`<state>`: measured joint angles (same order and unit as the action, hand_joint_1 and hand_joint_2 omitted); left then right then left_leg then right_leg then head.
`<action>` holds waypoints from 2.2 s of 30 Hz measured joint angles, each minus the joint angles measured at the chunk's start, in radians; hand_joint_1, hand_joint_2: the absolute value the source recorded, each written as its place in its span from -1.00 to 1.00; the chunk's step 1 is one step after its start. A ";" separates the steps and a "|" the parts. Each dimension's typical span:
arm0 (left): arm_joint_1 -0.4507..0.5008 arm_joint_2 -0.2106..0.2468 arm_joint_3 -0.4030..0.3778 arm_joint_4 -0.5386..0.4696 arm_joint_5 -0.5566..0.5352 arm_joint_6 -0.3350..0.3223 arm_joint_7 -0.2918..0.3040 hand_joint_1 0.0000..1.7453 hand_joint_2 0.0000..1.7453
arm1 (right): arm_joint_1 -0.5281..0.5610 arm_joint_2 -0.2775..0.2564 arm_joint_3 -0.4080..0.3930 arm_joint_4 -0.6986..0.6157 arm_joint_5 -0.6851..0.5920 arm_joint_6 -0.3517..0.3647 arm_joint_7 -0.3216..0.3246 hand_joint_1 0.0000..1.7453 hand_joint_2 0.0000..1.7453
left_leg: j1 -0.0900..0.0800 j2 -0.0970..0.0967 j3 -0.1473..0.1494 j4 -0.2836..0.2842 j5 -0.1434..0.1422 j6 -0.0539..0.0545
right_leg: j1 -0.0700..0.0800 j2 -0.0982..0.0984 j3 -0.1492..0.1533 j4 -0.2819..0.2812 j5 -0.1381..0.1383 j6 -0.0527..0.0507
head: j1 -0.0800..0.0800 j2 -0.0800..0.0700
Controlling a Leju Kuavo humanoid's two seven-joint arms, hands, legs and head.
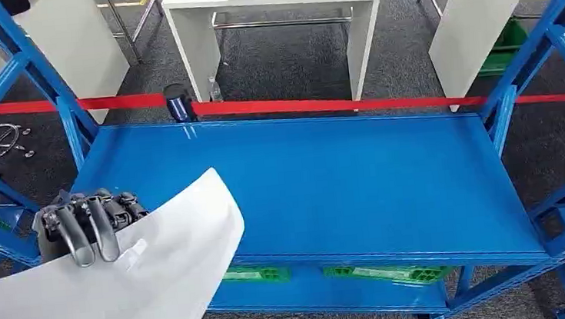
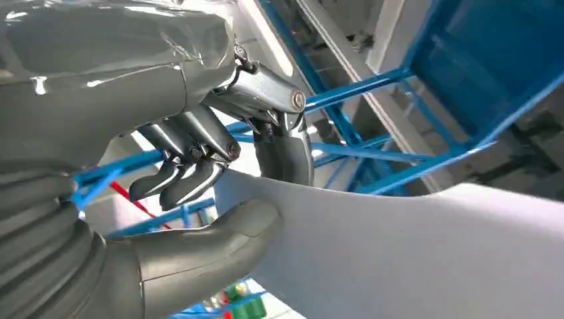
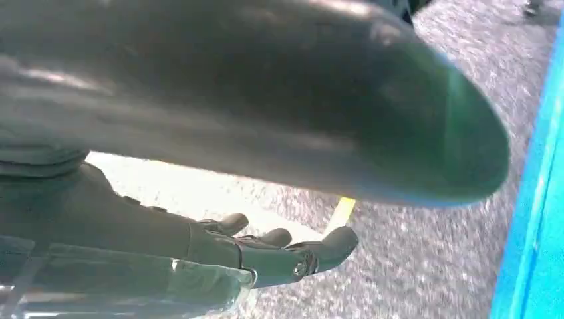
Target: Take the parts from the cabinet and place them on the table.
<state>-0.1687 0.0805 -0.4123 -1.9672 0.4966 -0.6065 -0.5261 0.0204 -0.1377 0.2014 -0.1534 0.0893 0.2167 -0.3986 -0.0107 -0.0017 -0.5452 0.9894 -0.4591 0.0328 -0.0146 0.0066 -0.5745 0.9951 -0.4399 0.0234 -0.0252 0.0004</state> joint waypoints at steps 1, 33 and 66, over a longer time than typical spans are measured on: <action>-0.007 -0.005 -0.007 -0.003 0.024 -0.013 0.007 1.00 1.00 | -0.001 0.000 0.000 0.000 0.000 -0.002 0.000 -1.00 -1.00 | 0.010 0.006 0.004 -0.016 0.013 0.002 | -0.003 -0.002 -0.007 0.014 -0.016 -0.004 | 0.001 0.000; -0.079 -0.021 -0.097 0.000 0.078 -0.089 0.038 1.00 1.00 | -0.035 -0.059 0.116 0.138 -0.267 -0.034 0.171 -1.00 -1.00 | -0.005 0.007 0.049 -0.049 0.004 0.025 | -0.009 -0.004 -0.069 0.047 -0.019 -0.012 | 0.002 0.000; 0.038 0.019 0.027 0.114 -0.194 0.159 -0.022 1.00 1.00 | -0.027 -0.047 0.339 0.146 -0.407 0.020 0.044 -1.00 -1.00 | -0.004 0.006 0.009 -0.050 0.035 0.028 | -0.004 -0.007 -0.114 0.224 -0.144 -0.024 | 0.002 0.000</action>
<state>-0.1306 0.1000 -0.3853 -1.8529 0.3021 -0.4475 -0.5486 -0.0067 -0.1842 0.5401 -0.0072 -0.3178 0.2365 -0.3548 -0.0152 0.0046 -0.5361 0.9395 -0.4241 0.0607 -0.0184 0.0000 -0.6881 1.2190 -0.5843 -0.0009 -0.0236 0.0004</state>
